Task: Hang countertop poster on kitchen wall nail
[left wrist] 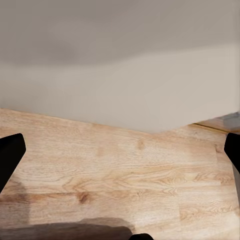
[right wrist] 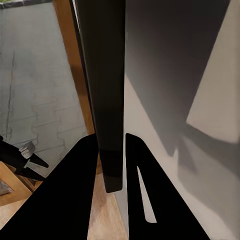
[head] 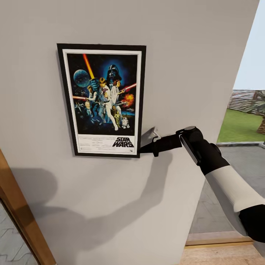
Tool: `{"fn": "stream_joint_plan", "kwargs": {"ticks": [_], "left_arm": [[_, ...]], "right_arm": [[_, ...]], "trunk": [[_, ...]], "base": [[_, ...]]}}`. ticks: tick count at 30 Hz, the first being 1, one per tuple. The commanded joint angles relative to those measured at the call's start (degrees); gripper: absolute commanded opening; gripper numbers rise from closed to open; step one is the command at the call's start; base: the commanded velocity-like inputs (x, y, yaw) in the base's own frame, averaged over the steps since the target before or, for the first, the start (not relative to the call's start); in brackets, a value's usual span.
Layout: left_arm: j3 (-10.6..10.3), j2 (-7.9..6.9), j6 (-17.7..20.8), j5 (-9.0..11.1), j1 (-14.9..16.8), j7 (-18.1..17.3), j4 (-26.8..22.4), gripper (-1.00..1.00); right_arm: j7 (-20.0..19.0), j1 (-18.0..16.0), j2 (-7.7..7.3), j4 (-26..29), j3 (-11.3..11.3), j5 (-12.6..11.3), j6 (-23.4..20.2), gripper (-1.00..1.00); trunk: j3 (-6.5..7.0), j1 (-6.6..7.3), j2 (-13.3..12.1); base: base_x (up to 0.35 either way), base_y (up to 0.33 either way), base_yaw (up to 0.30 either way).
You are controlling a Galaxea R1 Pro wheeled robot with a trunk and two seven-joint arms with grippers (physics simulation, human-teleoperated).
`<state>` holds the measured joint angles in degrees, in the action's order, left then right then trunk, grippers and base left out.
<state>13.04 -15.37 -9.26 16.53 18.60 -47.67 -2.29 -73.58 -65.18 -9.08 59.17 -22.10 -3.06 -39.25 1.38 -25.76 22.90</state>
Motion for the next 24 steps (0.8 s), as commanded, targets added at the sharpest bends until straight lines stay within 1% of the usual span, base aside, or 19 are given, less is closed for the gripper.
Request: {"fn": "stream_joint_plan", "kwargs": {"ticks": [1, 24], "left_arm": [[0.1, -0.01, -0.3, -0.1, 0.0, -0.1, 0.1, 1.00], [0.1, -0.01, -0.3, -0.1, 0.0, -0.1, 0.1, 1.00]], "right_arm": [[0.2, 0.0, -0.06, 0.0, -0.1, -0.2, -0.9, -1.00], [0.2, 0.0, -0.06, 0.0, 0.0, -0.3, -0.9, -1.00]], "trunk": [[-0.03, -0.03, 0.0], [-0.03, -0.03, 0.0]], "base": [[0.000, 0.000, 0.000], [0.008, 0.000, 0.000]]}}
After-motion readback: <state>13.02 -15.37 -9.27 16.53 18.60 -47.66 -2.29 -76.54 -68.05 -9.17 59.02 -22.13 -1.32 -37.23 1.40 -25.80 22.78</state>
